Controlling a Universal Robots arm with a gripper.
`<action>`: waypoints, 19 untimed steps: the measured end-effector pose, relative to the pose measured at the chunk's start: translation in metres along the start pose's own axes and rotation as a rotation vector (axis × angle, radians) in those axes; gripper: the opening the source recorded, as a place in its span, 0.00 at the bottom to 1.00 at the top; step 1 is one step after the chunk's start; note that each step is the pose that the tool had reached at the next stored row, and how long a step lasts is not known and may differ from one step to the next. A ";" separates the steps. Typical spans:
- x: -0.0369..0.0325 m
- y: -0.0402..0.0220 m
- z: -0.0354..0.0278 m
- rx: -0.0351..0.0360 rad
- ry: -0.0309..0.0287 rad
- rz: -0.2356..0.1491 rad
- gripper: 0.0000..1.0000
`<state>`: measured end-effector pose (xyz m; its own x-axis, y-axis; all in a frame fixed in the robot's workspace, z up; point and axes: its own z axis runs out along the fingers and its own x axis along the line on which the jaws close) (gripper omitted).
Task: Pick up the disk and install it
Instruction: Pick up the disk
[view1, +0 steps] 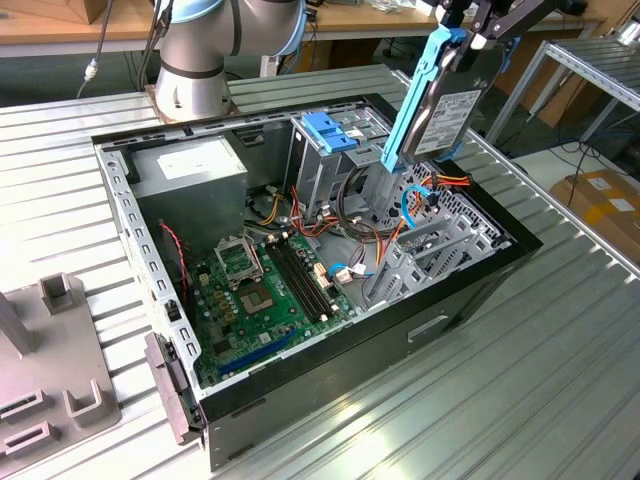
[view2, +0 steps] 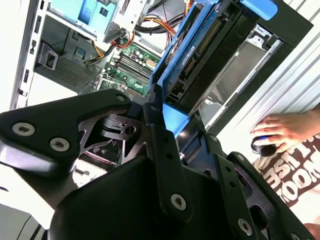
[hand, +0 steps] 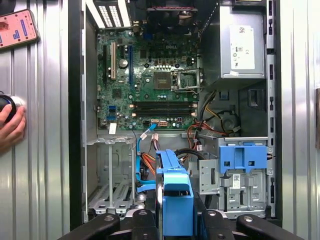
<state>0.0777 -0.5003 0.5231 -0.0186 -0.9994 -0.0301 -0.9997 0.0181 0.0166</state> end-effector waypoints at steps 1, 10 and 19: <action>0.0001 0.0000 0.0000 0.0000 0.0001 0.000 0.36; 0.0017 0.0000 -0.0001 0.0000 0.0001 0.000 0.36; 0.0079 -0.0001 -0.0002 0.0000 0.0001 0.000 0.36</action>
<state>0.0777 -0.5082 0.5231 -0.0186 -0.9994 -0.0301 -0.9997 0.0181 0.0166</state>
